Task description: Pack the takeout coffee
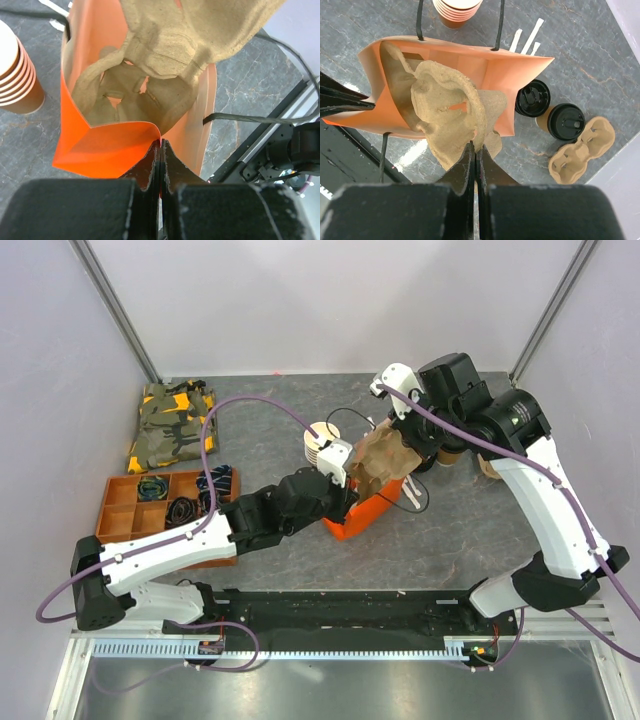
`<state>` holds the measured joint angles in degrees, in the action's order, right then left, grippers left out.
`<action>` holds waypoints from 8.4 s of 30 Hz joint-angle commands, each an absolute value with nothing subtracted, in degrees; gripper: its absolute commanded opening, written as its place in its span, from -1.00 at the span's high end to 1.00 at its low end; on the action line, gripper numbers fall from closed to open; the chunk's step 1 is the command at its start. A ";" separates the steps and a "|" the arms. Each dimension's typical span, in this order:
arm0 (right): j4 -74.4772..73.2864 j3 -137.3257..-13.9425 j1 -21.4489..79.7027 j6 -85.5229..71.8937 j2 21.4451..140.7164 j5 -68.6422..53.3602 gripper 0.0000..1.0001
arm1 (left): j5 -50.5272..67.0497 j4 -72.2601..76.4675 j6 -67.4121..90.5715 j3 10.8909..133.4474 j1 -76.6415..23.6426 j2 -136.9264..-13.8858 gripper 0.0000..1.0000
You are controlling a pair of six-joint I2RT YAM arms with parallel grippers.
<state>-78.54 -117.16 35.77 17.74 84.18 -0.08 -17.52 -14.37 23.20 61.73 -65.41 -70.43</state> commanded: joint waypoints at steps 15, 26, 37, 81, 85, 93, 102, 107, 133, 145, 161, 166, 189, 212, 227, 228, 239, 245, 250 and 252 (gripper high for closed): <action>-83.67 -117.07 35.95 19.95 84.72 -1.76 1.00 | -13.71 -15.12 8.45 58.45 -65.83 -68.47 0.96; -83.58 -115.67 35.95 18.20 83.85 -1.84 1.00 | -6.33 -14.94 -4.57 57.92 -65.83 -67.94 0.96; -77.71 -111.10 35.95 8.09 83.77 -0.35 1.00 | -2.73 -13.10 13.26 62.14 -61.35 -67.24 0.96; -72.77 -110.13 38.76 12.48 90.35 -6.42 1.00 | -4.15 -20.92 16.52 64.16 -44.21 -59.86 0.29; -72.42 -111.44 38.76 9.50 92.28 -5.10 1.00 | -0.27 -18.72 16.79 62.23 -44.12 -58.01 0.24; -69.43 -111.71 39.46 10.37 94.30 -8.17 1.00 | -0.97 -19.34 19.77 61.70 -43.60 -59.85 0.28; -65.40 -107.58 39.46 9.14 96.06 -6.77 1.00 | -0.97 -21.53 21.89 62.58 -39.29 -60.38 0.28; -64.69 -106.96 39.46 8.44 97.29 -7.03 1.00 | -0.44 -22.32 21.36 62.32 -38.67 -59.42 0.13; -67.68 -102.31 38.50 32.42 93.52 -15.02 1.00 | 9.13 -23.91 23.03 54.67 -44.47 -51.25 0.63; -68.73 -94.32 38.06 55.80 86.31 -26.62 1.00 | 1.41 -25.31 21.18 57.57 -43.16 -48.16 0.20; -69.52 -92.37 38.14 67.59 83.58 -27.77 1.00 | 7.91 -16.44 15.12 55.46 -42.98 -53.70 0.14; -69.52 -92.99 38.14 67.33 83.85 -27.16 1.00 | 14.06 -16.70 12.57 56.78 -42.98 -55.81 0.35; -75.15 -104.95 38.58 32.96 88.42 -16.61 1.00 | 9.51 -24.87 20.83 57.48 -47.71 -52.47 0.96; -68.47 -98.62 39.02 31.55 91.76 -13.88 1.00 | 7.12 -21.01 19.25 55.11 -51.50 -52.12 0.96; -66.45 -93.61 38.67 36.91 92.29 -19.69 1.00 | 0.72 -21.72 18.63 54.23 -49.49 -47.20 0.09; -66.27 -93.43 38.67 37.18 92.11 -19.86 1.00 | 0.53 -20.84 18.63 54.05 -48.79 -45.37 0.05; -65.65 -92.73 37.97 40.60 90.88 -21.01 1.00 | 4.63 -24.26 21.00 59.23 -36.41 -47.01 -0.48; -65.57 -92.02 37.79 42.54 90.62 -21.53 1.00 | 16.16 -20.22 21.98 62.75 -30.50 -56.23 -0.62; -65.39 -91.41 37.79 45.17 89.74 -22.24 1.00 | 22.13 -24.33 20.22 66.70 -30.41 -62.57 -0.47; -64.95 -91.23 37.71 46.23 89.65 -22.06 1.00 | 23.81 -26.01 19.34 66.71 -30.41 -63.45 -0.13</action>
<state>-66.41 -92.16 37.98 42.63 91.46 -20.45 16.71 -24.08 20.67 63.22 -30.65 -62.52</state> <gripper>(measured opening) 0.011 0.704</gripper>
